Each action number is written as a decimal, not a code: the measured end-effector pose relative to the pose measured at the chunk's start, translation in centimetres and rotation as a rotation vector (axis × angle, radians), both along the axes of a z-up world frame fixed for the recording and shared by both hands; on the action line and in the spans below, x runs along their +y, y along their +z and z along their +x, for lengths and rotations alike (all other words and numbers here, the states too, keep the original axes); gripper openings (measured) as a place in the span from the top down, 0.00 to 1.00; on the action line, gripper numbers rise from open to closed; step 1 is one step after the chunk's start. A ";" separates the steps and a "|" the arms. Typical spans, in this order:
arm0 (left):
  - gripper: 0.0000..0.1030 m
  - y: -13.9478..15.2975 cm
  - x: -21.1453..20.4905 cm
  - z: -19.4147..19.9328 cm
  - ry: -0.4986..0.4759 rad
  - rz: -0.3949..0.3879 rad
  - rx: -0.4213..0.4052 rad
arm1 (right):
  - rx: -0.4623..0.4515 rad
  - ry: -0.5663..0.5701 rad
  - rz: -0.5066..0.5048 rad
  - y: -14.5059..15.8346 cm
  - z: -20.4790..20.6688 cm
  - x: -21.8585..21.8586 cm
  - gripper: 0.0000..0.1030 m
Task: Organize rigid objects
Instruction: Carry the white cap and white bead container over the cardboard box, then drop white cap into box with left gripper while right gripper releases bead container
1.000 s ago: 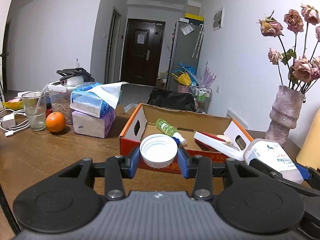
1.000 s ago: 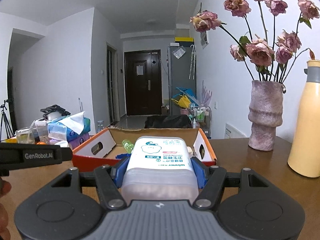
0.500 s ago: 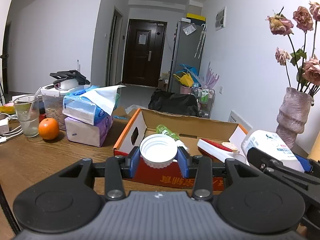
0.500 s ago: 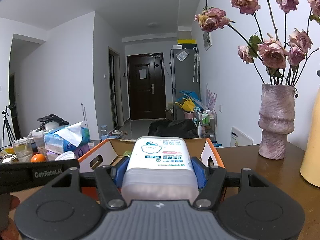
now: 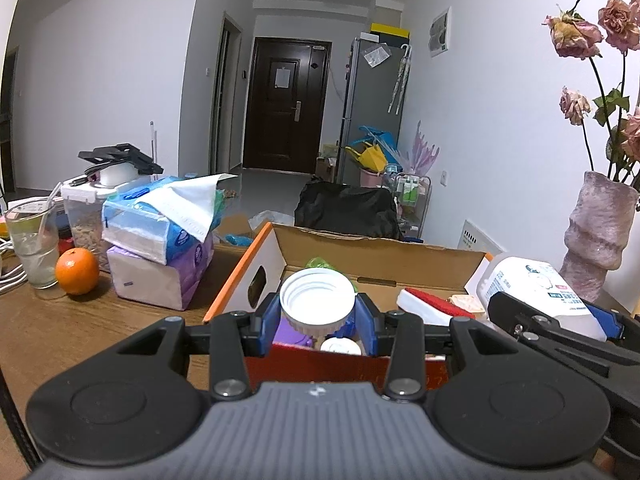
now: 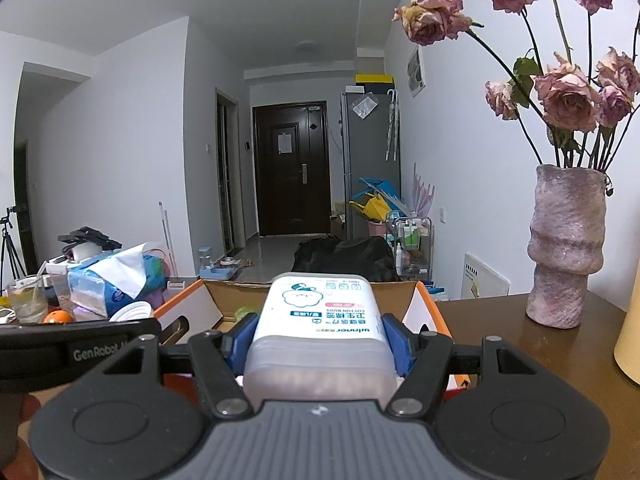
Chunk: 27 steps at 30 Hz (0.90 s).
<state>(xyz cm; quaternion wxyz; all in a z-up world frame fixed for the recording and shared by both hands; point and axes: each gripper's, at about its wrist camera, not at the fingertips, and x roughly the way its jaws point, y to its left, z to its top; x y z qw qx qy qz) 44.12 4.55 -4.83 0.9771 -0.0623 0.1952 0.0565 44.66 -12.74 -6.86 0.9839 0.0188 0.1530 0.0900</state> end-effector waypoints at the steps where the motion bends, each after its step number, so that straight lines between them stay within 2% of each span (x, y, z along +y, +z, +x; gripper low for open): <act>1: 0.60 0.0 -0.1 0.3 -0.001 0.002 -0.001 | 0.001 0.000 -0.002 0.0 0.3 0.0 0.37; 10: 0.60 -0.2 -0.8 2.7 -0.004 0.020 -0.009 | 0.020 -0.015 -0.005 -0.5 3.4 -0.2 0.37; 27: 0.60 -1.3 0.0 7.8 0.011 0.033 0.026 | 0.030 -0.010 -0.003 -1.1 8.6 -0.6 0.37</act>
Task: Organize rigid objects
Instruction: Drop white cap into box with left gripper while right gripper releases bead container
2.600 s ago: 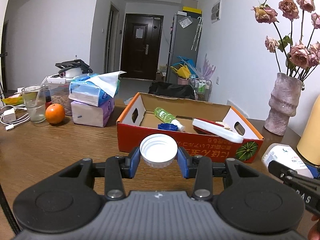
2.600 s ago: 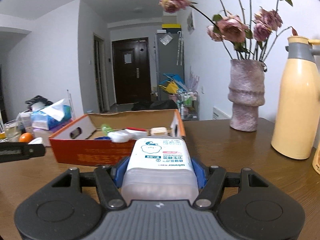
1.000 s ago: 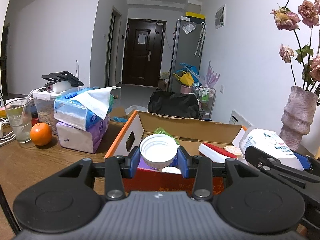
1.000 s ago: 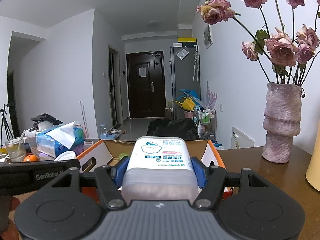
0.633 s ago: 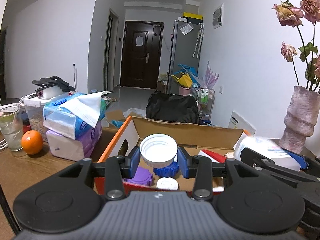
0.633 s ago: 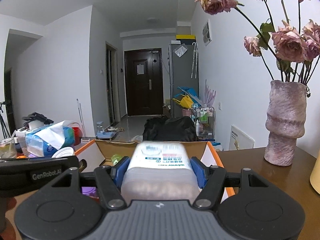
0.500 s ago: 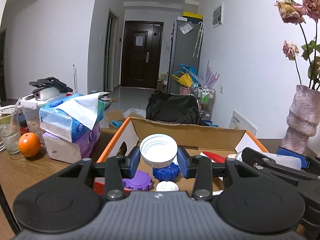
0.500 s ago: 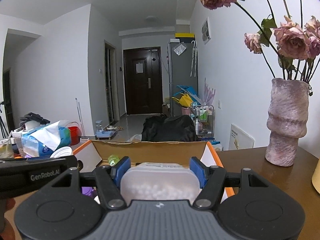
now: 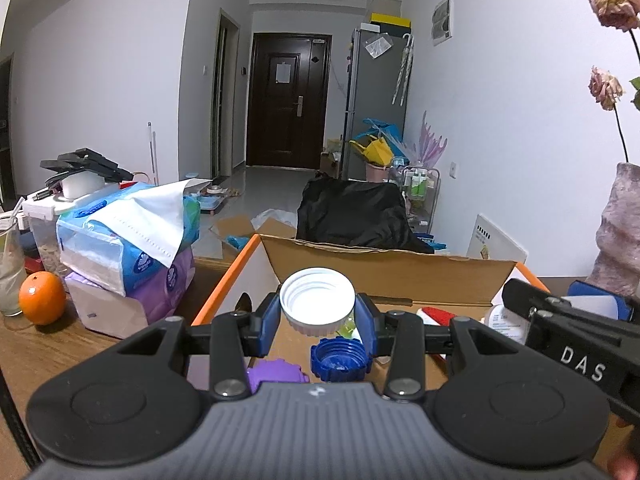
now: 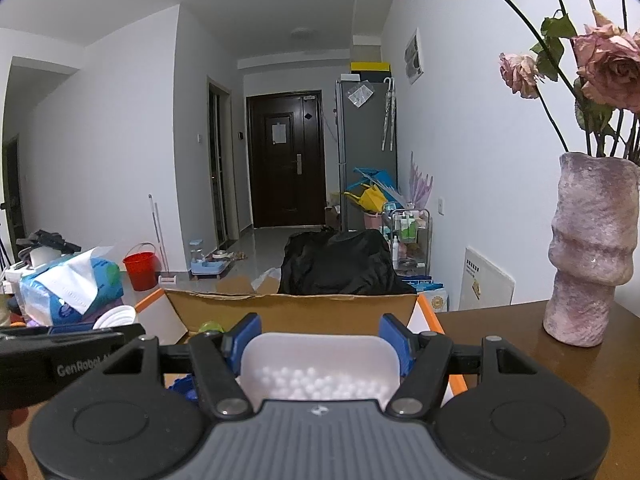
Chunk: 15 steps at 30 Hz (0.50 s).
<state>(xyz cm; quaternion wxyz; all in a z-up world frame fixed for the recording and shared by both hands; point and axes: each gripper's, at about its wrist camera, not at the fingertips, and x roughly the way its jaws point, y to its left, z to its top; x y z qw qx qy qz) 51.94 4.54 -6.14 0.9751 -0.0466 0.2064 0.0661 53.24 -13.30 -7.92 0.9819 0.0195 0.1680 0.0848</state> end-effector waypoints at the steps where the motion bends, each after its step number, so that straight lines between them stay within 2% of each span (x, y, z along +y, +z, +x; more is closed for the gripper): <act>1: 0.60 0.0 0.0 0.2 0.001 0.001 0.001 | -0.001 0.001 0.000 0.0 0.2 0.0 0.37; 10: 0.60 -0.4 0.0 1.4 -0.001 0.009 0.015 | -0.018 0.009 -0.012 0.4 1.4 0.6 0.37; 15: 0.58 -0.5 0.0 1.9 -0.018 0.004 0.049 | 0.017 0.024 -0.021 0.7 2.3 0.6 0.37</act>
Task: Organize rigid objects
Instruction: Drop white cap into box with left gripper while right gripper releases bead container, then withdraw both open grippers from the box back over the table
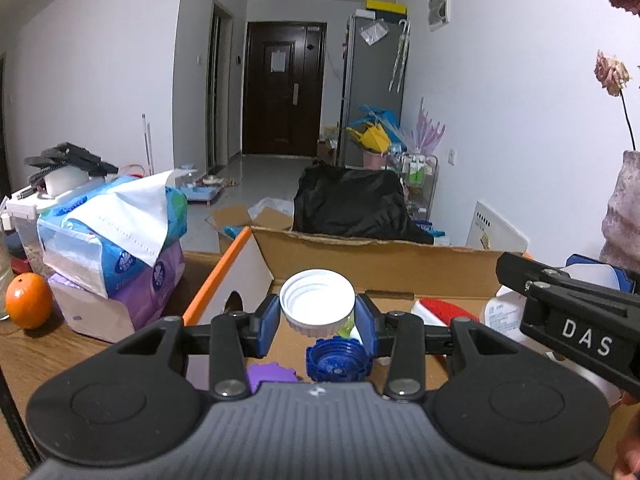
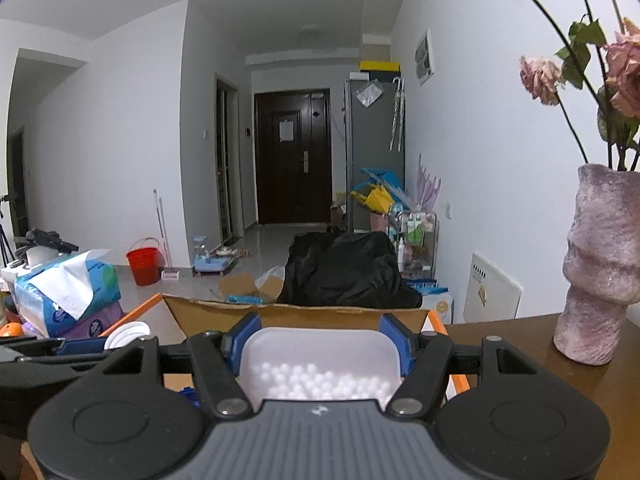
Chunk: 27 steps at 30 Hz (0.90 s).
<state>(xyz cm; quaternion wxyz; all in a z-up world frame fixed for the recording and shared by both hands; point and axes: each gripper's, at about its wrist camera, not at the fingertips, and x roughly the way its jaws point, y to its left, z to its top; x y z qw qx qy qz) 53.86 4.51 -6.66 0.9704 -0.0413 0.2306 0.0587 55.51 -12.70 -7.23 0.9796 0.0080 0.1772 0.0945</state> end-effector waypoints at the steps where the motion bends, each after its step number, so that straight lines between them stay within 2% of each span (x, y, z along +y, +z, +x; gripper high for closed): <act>1: 0.52 0.0 0.1 0.1 -0.008 -0.008 0.014 | 0.022 -0.003 0.001 0.0 0.2 -0.1 0.36; 2: 0.40 -0.1 0.2 0.2 -0.009 -0.018 0.026 | 0.046 -0.007 0.008 0.1 0.5 -0.3 0.29; 3: 0.23 -0.1 0.3 0.3 -0.003 -0.022 0.040 | 0.067 -0.012 0.016 0.1 0.7 -0.5 0.18; 8: 0.00 0.0 0.9 0.3 0.069 0.007 0.047 | 0.096 -0.042 0.026 0.0 0.8 -0.9 0.09; 17: 0.00 0.4 1.1 0.1 0.089 0.018 0.036 | 0.088 -0.035 0.026 0.4 0.2 -1.0 0.01; 27: 0.00 1.6 1.5 -1.8 0.093 0.017 -0.016 | 0.088 -0.047 0.025 1.0 -1.2 -1.5 0.00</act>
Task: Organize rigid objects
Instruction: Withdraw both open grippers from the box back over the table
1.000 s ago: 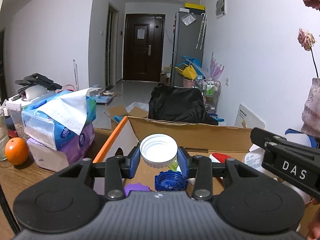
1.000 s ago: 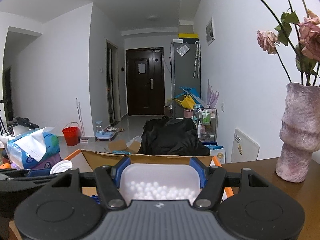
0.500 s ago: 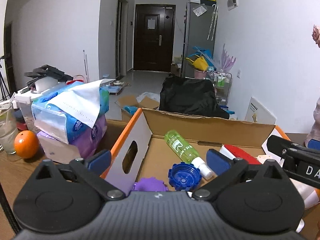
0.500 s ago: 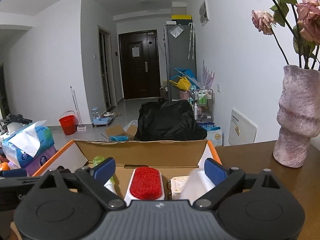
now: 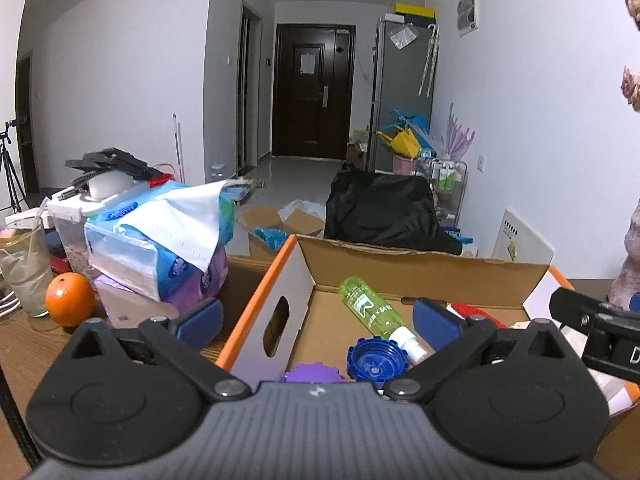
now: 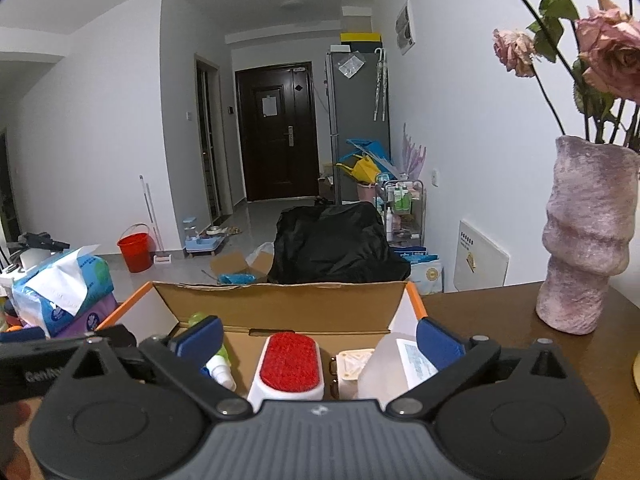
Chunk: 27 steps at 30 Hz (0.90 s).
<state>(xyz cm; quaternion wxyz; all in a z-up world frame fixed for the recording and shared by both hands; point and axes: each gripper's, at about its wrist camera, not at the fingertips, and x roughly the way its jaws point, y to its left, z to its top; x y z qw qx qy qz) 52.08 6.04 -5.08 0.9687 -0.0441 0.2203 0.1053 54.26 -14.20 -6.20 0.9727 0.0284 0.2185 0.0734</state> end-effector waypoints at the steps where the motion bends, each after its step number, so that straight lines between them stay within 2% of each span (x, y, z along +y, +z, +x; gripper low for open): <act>1: 0.00 0.1 0.0 -0.4 -0.002 0.002 -0.006 | -0.001 -0.002 -0.001 0.1 -0.3 -0.1 0.00; 7: 0.00 1.3 -0.2 -3.1 -0.021 0.014 -0.037 | -0.003 -0.003 -0.010 0.8 -2.8 -0.4 0.00; 13: 0.00 2.7 -0.9 -7.3 -0.056 0.059 -0.080 | -0.010 -0.001 -0.015 1.8 -6.3 -0.9 0.00; 27: 0.00 4.1 -1.0 -18.9 -0.077 0.070 -0.064 | -0.009 0.024 -0.031 3.7 -17.7 -1.7 0.00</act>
